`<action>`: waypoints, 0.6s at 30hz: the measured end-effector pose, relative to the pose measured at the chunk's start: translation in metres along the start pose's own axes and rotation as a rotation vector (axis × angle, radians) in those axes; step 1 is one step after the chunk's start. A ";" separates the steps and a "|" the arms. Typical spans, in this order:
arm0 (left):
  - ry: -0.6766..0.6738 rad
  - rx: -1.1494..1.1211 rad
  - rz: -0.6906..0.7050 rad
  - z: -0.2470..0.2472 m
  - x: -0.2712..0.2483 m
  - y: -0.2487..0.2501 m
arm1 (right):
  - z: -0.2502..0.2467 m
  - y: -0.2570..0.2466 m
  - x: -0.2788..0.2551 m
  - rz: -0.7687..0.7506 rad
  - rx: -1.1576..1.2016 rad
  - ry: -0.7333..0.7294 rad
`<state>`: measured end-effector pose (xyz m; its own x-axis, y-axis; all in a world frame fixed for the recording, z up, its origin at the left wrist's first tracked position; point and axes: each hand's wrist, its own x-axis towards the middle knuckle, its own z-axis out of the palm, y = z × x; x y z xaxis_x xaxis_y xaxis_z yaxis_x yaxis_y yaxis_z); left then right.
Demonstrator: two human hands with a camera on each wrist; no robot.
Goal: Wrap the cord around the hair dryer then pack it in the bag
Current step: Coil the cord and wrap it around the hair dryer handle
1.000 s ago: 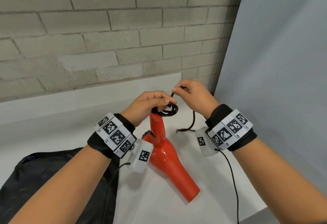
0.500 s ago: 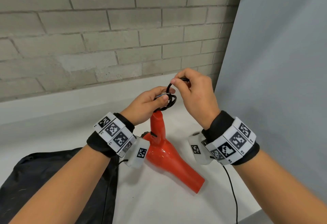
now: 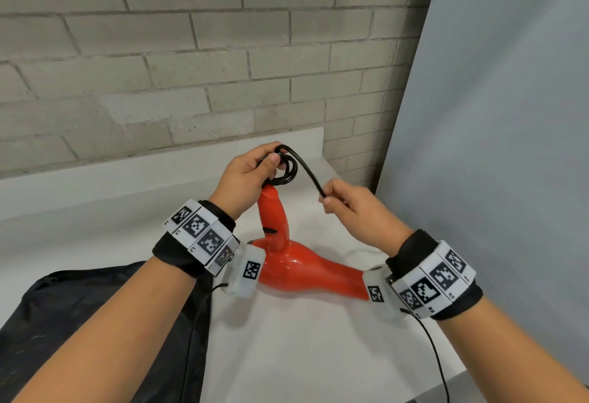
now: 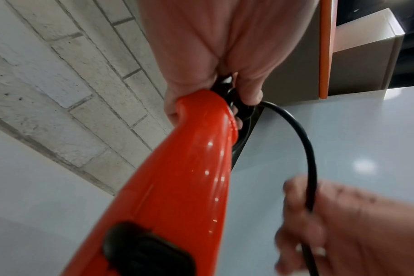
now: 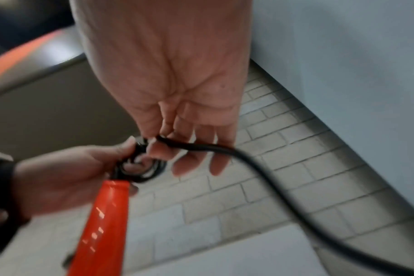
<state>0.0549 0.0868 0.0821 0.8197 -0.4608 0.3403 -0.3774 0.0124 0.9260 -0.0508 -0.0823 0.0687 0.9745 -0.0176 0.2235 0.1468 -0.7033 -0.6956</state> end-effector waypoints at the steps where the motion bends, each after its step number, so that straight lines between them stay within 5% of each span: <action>1: 0.021 -0.019 -0.006 -0.001 0.001 -0.001 | 0.003 0.012 -0.001 0.066 -0.038 -0.058; 5: 0.091 -0.050 -0.001 -0.004 0.000 -0.004 | 0.012 0.059 -0.003 0.361 -0.293 -0.191; 8: 0.094 -0.046 0.014 -0.005 -0.002 -0.003 | 0.010 0.066 -0.002 0.454 -0.223 -0.085; 13: 0.091 -0.086 -0.001 -0.002 -0.005 0.001 | -0.007 0.022 0.002 0.190 0.009 0.318; 18: 0.036 -0.105 0.020 0.001 -0.004 0.001 | -0.022 -0.024 0.009 -0.025 0.276 0.419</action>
<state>0.0508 0.0881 0.0812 0.8281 -0.4275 0.3626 -0.3479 0.1153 0.9304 -0.0492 -0.0814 0.1022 0.8264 -0.3271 0.4584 0.2639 -0.4942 -0.8283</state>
